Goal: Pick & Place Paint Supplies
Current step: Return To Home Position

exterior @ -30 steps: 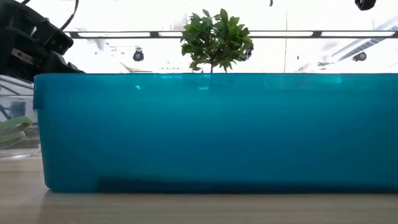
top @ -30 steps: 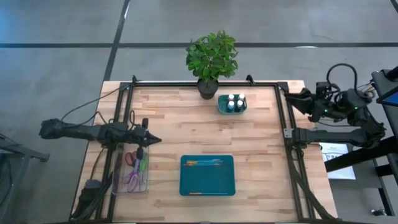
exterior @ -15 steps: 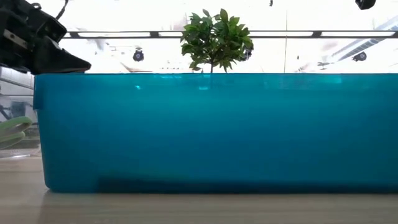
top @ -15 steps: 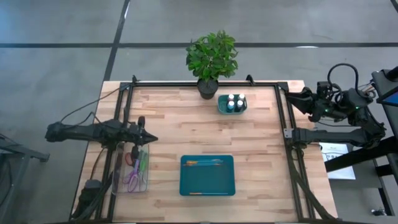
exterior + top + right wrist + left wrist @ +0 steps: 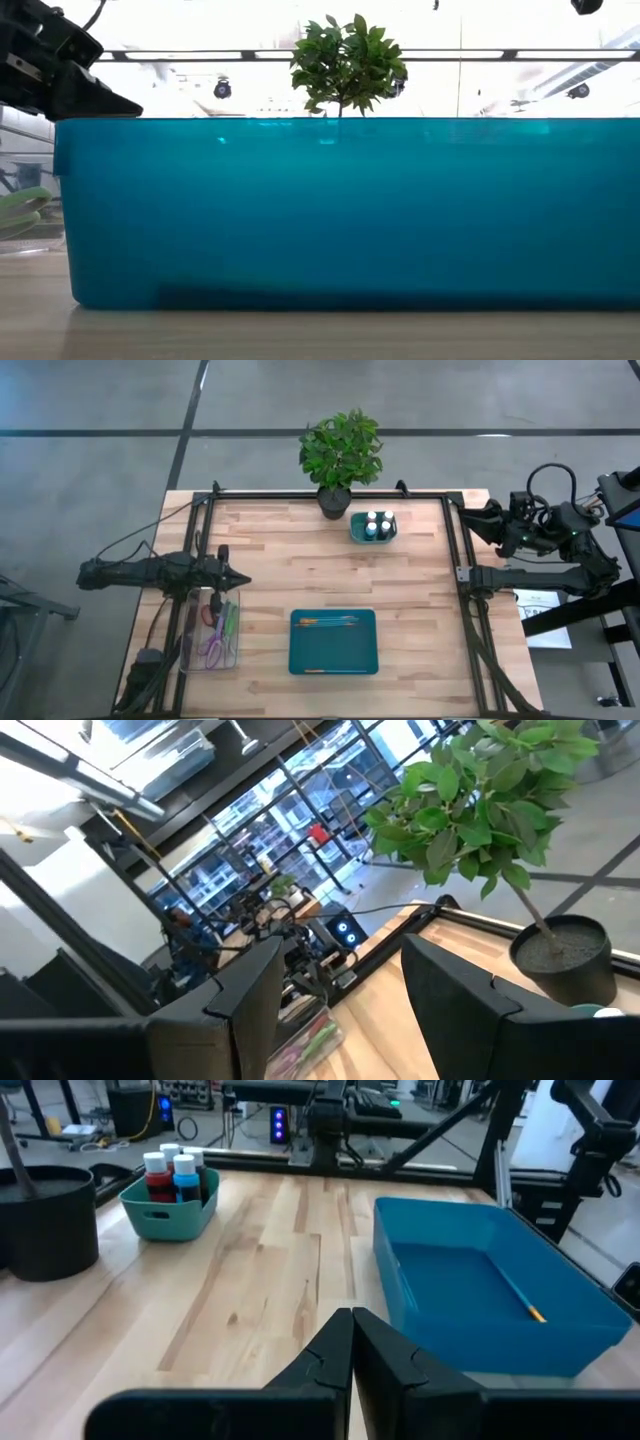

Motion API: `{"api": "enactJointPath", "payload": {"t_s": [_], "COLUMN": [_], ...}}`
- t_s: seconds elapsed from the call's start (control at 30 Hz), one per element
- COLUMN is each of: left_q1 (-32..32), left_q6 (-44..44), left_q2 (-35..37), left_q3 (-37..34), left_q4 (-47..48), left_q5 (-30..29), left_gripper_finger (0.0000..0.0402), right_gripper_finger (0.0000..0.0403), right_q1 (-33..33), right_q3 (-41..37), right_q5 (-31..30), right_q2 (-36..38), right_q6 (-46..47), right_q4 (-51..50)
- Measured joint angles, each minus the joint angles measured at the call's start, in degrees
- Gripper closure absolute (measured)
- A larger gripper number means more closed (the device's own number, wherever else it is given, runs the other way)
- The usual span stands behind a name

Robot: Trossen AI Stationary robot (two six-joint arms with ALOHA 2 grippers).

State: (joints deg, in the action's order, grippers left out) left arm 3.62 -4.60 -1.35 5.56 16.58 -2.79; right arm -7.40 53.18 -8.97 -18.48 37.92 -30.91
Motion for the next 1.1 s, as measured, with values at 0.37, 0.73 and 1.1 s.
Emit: {"api": "enactJointPath", "payload": {"t_s": [0.37,0.73,1.1], "left_q1": [0.0,0.0,0.0], "left_q6": [0.1,0.1,0.1], "left_q2": [0.0,0.0,0.0], "left_q3": [0.0,0.0,0.0], "left_q4": [0.0,0.0,0.0], "left_q5": [0.0,0.0,0.0], "left_gripper_finger": [0.0382,0.0382,0.0382], "right_gripper_finger": [0.0203,0.0203,0.0203], "right_q1": [0.0,0.0,0.0], "right_q3": [0.0,-0.7,-18.3], "right_q5": [1.5,2.1,22.6], "right_q2": [-0.3,-0.8,8.3], "right_q6": [-10.2,-25.7,-25.4], "right_q4": [0.0,-4.8,8.6]}}
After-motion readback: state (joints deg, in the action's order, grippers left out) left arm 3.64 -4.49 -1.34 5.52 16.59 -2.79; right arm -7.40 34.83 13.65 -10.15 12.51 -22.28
